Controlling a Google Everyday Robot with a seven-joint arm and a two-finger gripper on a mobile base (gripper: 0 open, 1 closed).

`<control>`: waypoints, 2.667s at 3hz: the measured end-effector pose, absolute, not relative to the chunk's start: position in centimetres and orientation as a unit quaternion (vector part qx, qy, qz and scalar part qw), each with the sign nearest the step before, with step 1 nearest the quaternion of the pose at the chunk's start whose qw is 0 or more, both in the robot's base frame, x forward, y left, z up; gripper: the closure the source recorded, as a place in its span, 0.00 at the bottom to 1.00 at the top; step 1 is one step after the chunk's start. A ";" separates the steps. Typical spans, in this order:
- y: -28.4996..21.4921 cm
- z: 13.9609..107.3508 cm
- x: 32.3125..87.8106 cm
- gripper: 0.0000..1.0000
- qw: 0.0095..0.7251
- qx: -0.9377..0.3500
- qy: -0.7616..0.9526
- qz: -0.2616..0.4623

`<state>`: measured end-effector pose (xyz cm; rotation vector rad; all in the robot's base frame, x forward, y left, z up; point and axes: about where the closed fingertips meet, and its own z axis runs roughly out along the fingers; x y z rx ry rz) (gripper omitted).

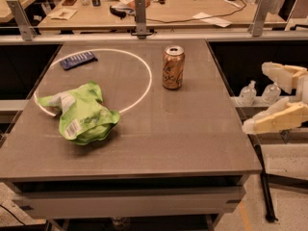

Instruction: Move orange can near green rice chip bag

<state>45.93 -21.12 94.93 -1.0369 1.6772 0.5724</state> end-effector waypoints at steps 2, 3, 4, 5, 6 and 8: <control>-19.6 92.3 47.9 0.00 0.522 -0.428 0.692 0.258; -18.4 90.4 49.4 0.00 0.510 -0.418 0.704 0.263; -17.3 89.3 51.1 0.00 0.507 -0.406 0.713 0.264; -16.1 89.0 52.7 0.00 0.520 -0.396 0.707 0.270; -14.7 89.2 54.8 0.00 0.538 -0.394 0.694 0.270; -13.4 89.3 57.2 0.00 0.556 -0.391 0.685 0.263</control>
Offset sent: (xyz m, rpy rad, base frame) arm 0.0361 0.0205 -0.0492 0.0601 0.0283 0.0245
